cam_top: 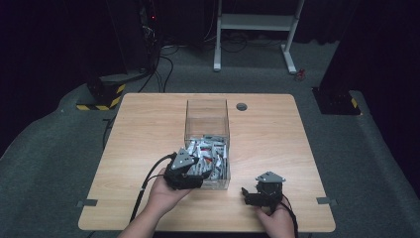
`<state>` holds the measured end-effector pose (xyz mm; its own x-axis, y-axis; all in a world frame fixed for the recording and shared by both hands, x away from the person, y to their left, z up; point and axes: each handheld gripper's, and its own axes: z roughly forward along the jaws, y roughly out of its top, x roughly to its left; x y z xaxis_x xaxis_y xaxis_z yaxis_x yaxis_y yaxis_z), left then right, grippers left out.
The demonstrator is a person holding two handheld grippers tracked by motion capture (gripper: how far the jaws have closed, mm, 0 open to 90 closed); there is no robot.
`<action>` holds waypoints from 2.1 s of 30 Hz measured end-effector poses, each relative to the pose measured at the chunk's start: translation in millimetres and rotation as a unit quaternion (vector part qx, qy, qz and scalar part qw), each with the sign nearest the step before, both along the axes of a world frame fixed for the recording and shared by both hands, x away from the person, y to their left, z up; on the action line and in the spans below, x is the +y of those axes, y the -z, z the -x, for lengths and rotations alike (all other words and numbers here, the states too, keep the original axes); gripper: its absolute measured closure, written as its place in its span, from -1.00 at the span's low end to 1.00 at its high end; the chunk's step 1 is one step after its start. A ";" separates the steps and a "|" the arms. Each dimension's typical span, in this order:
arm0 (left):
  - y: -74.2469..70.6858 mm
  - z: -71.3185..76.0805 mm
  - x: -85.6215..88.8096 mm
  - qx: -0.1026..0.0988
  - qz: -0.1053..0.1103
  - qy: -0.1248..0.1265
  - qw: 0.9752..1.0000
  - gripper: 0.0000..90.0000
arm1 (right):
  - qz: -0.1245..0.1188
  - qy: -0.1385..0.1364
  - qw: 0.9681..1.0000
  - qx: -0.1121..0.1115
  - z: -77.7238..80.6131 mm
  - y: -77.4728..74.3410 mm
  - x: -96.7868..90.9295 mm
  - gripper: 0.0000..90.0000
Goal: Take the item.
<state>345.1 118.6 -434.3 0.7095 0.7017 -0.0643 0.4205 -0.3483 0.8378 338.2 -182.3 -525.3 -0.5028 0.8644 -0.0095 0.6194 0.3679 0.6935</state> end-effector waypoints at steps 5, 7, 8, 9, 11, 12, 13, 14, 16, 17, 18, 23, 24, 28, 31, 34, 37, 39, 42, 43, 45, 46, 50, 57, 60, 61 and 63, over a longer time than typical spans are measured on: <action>2.5 -3.6 -4.5 0.012 -0.012 -0.004 1.000 0.19 | -0.001 0.000 1.000 0.001 0.3 0.0 0.2 -0.82; 3.9 -4.2 -6.0 0.013 -0.016 -0.007 1.000 0.32 | 0.000 -0.001 1.000 0.000 0.2 0.0 0.1 -0.83; 4.6 -4.7 -6.5 0.017 -0.019 -0.007 1.000 0.37 | 0.000 -0.002 1.000 0.000 0.2 0.0 0.0 -0.82; 5.3 -4.9 -7.2 0.018 -0.021 -0.009 1.000 0.40 | 0.000 -0.002 1.000 0.000 0.3 0.0 0.1 -0.83; 6.6 -5.4 -8.4 0.019 -0.025 -0.012 0.999 0.45 | 0.000 -0.003 1.000 0.000 0.4 -0.1 0.0 -0.83; 7.1 -5.7 -9.0 0.020 -0.026 -0.014 0.999 0.47 | 0.000 -0.003 1.000 0.000 0.4 -0.1 0.0 -0.82; 7.5 -5.9 -9.5 0.020 -0.026 -0.014 0.999 0.49 | 0.001 -0.004 1.000 0.000 0.3 -0.1 -0.1 -0.83; 7.8 -5.7 -10.0 0.020 -0.026 -0.014 0.999 0.52 | 0.000 -0.003 1.000 0.000 0.4 -0.1 0.0 -0.82; 8.3 -5.2 -10.3 0.015 -0.032 -0.015 0.999 0.56 | 0.000 -0.003 1.000 0.000 0.5 -0.1 0.0 -0.82; 8.7 -5.1 -10.6 0.015 -0.033 -0.018 0.999 0.57 | 0.000 -0.003 1.000 0.000 0.6 -0.1 0.0 -0.82; 9.0 -5.0 -10.6 0.013 -0.034 -0.021 0.999 0.57 | 0.000 -0.003 1.000 0.000 0.6 0.0 0.1 -0.83; 11.0 -2.7 -10.7 0.009 -0.035 -0.021 0.999 0.63 | 0.000 -0.003 1.000 0.000 0.6 -0.1 0.0 -0.83; 11.2 -2.1 -10.8 0.009 -0.034 -0.020 0.999 0.66 | 0.000 -0.003 1.000 0.000 0.6 -0.1 0.0 -0.82; 12.1 -1.1 -9.5 0.010 -0.027 -0.021 0.999 0.81 | 0.001 -0.004 1.000 0.001 0.7 -0.1 0.0 -0.82; 13.2 -0.5 -8.8 0.009 -0.021 -0.020 1.000 0.97 | 0.000 -0.004 1.000 0.001 0.9 -0.2 0.1 -0.82; 14.2 0.3 -8.6 0.006 -0.014 -0.020 1.000 1.00 | 0.001 -0.004 1.000 0.001 0.9 -0.1 0.1 -0.82; 14.5 0.9 -6.9 0.000 -0.004 -0.026 1.000 1.00 | 0.000 -0.004 1.000 0.001 0.9 -0.2 0.1 -0.82; 14.0 1.3 -4.5 -0.002 0.004 -0.029 1.000 1.00 | 0.001 -0.004 1.000 0.001 1.0 -0.1 0.1 -0.82; 12.4 2.1 -0.3 -0.005 0.013 -0.035 0.999 1.00 | 0.000 -0.004 1.000 0.002 1.1 -0.1 0.2 -0.82; 11.8 2.3 1.2 -0.007 0.014 -0.037 0.999 1.00 | 0.000 -0.004 1.000 0.002 1.1 -0.1 0.2 -0.83; 11.3 2.5 3.3 -0.007 0.021 -0.039 0.999 1.00 | 0.001 -0.004 1.000 0.001 1.0 -0.1 0.1 -0.82; 11.1 2.6 3.7 -0.007 0.022 -0.039 0.999 1.00 | 0.001 -0.004 1.000 0.001 1.0 -0.1 0.1 -0.82; 10.2 3.5 3.6 -0.016 0.024 -0.037 0.999 1.00 | 0.000 -0.005 1.000 0.001 1.0 -0.1 0.1 -0.83; 8.3 5.8 7.3 -0.022 0.032 -0.039 0.998 1.00 | 0.001 -0.005 1.000 0.001 1.0 -0.1 0.1 -0.82; 7.1 6.1 9.6 -0.026 0.037 -0.042 0.998 1.00 | 0.001 -0.005 1.000 0.001 1.0 -0.1 0.1 -0.83; 6.8 6.3 10.1 -0.026 0.042 -0.043 0.998 1.00 | 0.001 -0.005 1.000 0.001 1.0 -0.1 0.1 -0.83; 5.8 6.7 11.0 -0.027 0.045 -0.043 0.998 1.00 | 0.001 -0.005 1.000 0.001 1.0 -0.1 0.1 -0.83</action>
<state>338.4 129.6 -440.1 0.6507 0.7535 -0.0939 0.3992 -0.2342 0.8864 337.2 -182.2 -525.2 -0.5108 0.8597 -0.0093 0.6175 0.3744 0.6917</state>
